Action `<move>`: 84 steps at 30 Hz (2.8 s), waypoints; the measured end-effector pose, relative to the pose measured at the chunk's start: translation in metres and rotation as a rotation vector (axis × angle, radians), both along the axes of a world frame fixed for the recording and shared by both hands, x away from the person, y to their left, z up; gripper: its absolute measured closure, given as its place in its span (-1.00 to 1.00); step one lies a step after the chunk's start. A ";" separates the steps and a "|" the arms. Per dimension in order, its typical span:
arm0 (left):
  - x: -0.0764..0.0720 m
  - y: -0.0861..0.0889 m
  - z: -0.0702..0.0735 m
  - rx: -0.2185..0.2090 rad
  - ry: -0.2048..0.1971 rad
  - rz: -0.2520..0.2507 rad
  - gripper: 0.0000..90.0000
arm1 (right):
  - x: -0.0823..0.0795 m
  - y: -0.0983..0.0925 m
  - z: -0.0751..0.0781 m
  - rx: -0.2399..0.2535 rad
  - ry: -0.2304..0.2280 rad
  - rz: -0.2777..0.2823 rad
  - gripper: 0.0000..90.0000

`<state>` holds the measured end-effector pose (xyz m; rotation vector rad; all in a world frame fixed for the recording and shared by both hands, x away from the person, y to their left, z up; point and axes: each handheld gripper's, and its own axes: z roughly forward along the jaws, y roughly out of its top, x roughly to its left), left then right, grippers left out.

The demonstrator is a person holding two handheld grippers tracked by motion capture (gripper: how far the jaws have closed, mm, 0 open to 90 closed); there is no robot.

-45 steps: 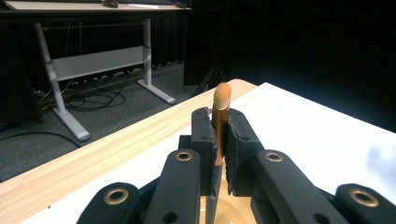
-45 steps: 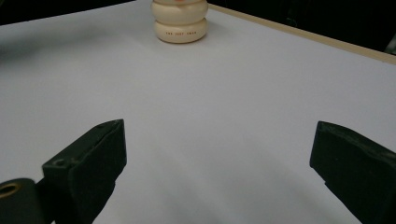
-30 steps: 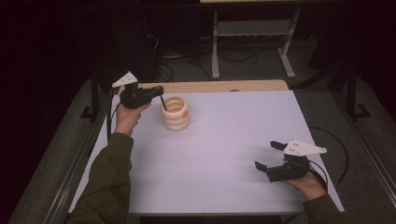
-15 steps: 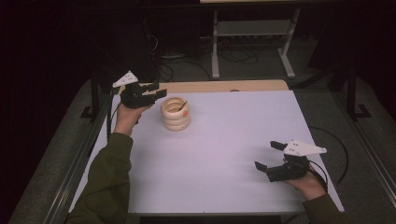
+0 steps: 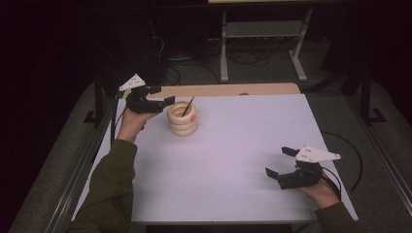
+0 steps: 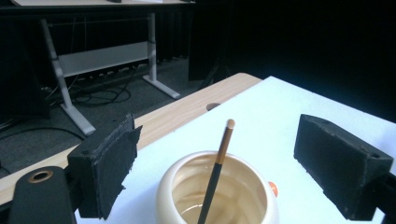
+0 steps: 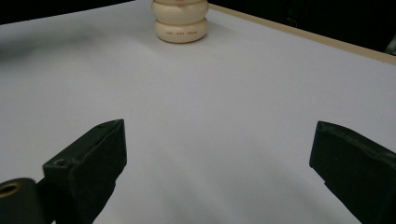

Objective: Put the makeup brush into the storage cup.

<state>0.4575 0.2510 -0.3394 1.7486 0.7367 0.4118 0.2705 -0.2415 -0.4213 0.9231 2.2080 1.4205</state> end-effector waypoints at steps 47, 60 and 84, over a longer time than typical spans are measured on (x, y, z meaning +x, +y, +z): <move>-0.092 -0.004 -0.008 0.054 0.034 -0.071 -0.70 | 0.001 -0.003 0.001 0.018 -0.007 -0.015 -0.93; -0.123 0.000 -0.016 0.059 0.034 -0.078 -0.70 | 0.000 -0.004 0.003 0.025 -0.013 -0.021 -0.93; -0.173 0.020 -0.057 0.111 0.040 -0.109 -0.71 | 0.000 -0.005 0.003 0.029 -0.020 -0.026 -0.93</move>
